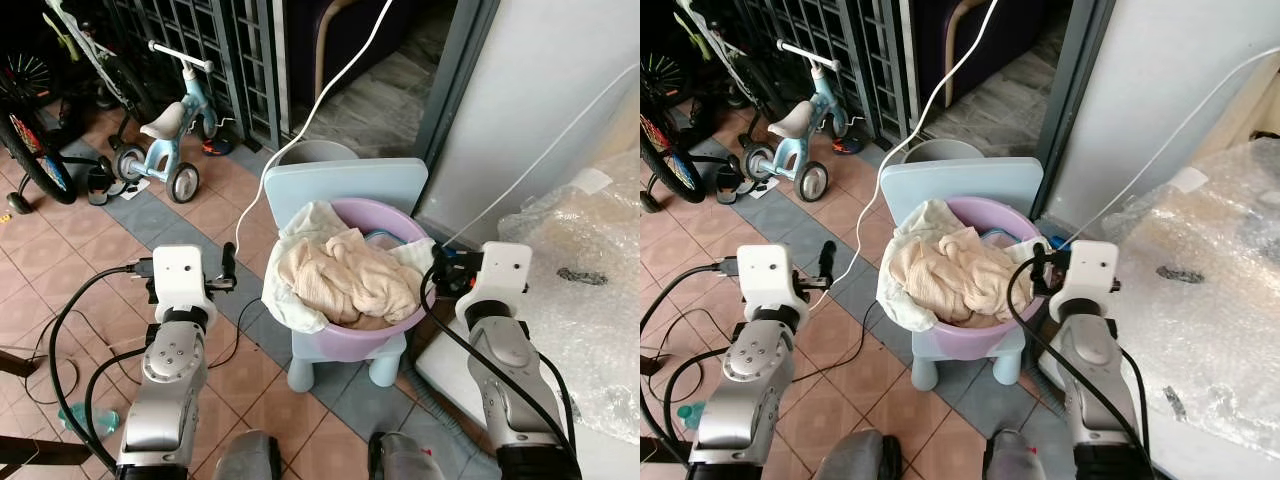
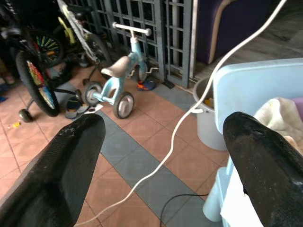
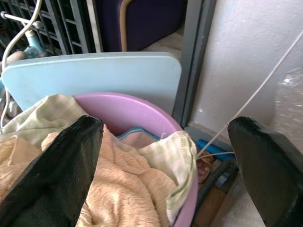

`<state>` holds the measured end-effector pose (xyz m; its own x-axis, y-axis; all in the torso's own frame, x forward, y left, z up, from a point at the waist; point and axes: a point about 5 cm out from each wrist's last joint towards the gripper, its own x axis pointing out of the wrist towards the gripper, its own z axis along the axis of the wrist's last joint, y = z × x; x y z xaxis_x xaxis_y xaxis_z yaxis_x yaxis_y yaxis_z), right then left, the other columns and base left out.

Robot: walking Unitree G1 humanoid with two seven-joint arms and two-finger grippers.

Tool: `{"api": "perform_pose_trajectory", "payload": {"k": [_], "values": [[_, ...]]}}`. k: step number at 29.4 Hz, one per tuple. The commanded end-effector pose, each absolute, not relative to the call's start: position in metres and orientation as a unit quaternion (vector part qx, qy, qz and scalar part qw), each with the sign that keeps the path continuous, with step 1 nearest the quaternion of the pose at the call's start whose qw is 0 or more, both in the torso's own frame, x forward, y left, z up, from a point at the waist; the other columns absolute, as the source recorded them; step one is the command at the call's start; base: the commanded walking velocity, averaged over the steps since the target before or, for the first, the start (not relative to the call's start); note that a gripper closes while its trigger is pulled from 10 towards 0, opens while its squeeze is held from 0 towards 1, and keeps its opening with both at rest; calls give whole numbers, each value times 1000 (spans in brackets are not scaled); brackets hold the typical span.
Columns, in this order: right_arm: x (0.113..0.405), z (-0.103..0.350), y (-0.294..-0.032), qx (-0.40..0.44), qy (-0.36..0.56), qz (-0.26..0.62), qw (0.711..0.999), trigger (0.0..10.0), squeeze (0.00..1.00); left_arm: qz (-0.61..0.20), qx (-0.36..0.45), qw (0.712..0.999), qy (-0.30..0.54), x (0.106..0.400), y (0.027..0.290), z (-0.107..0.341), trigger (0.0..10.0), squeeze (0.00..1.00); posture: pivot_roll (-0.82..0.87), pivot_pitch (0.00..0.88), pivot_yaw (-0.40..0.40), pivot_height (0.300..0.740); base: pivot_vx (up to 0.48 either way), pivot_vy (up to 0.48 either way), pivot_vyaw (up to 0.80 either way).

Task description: Clothes washing

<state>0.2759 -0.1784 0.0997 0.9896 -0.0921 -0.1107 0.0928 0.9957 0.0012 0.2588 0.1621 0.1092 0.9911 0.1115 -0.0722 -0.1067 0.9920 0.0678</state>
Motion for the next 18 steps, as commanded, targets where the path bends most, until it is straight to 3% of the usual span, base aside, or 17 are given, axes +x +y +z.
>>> {"api": "perform_pose_trajectory", "payload": {"k": [1,5,7,14,18], "values": [[274,102,-181,-8,58,-59,997,10000,0,53,38,997,39,255,163,110,10000,0,61,198,42,740,0,0,0],[271,101,-174,-65,50,-51,995,10000,0,38,47,997,51,256,161,106,10000,0,51,196,44,740,0,0,0],[269,101,-170,3,50,-63,997,10000,0,22,41,997,54,260,157,106,10000,0,48,171,60,740,0,0,0],[273,108,-174,-23,30,-73,997,10000,0,-23,41,997,59,266,143,103,10000,0,20,137,114,740,0,0,0],[271,108,-179,-7,21,-80,997,10000,0,-29,41,997,61,270,143,101,10000,0,4,127,88,740,0,0,0]]}}
